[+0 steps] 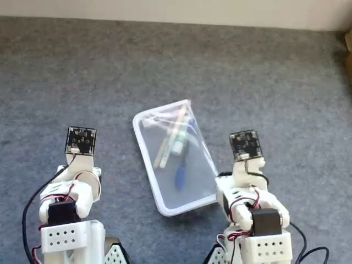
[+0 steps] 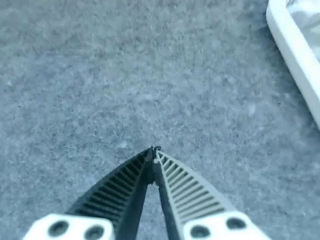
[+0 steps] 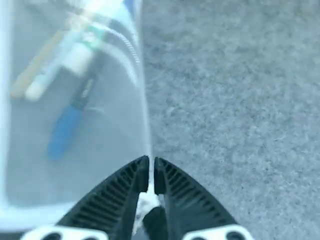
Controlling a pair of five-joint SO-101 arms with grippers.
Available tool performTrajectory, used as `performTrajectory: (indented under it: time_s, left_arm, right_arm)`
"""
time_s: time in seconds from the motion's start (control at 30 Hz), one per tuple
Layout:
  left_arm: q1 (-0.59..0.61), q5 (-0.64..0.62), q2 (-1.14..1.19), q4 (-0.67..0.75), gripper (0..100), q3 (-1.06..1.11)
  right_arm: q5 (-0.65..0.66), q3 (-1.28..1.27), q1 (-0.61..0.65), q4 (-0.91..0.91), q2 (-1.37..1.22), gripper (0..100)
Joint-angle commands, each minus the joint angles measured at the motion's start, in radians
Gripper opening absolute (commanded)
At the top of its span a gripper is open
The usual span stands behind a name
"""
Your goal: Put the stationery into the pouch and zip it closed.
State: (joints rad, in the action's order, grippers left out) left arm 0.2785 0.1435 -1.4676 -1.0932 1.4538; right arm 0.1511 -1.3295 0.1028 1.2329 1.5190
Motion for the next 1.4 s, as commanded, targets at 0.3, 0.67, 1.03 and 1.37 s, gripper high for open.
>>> performTrajectory:
  time_s: [0.3, 0.67, 1.03, 1.37]
  left_arm:
    - [0.004, 0.014, -0.01, 0.04, 1, 0.074]
    - [0.008, 0.014, -0.01, 0.293, 1, 0.251]
    - [0.01, 0.012, -0.01, 0.249, 1, 0.251]
    - [0.01, 0.012, -0.01, 0.249, 1, 0.251]
  right_arm:
    - [0.005, -0.349, -0.142, -0.084, 0.321, 1.8]
    - [0.005, -0.495, -0.26, -0.173, 0.294, 1.8]
    - [0.009, -0.495, -0.412, -0.008, 0.294, 1.8]
    - [0.009, -0.495, -0.41, 0.004, 0.306, 1.8]
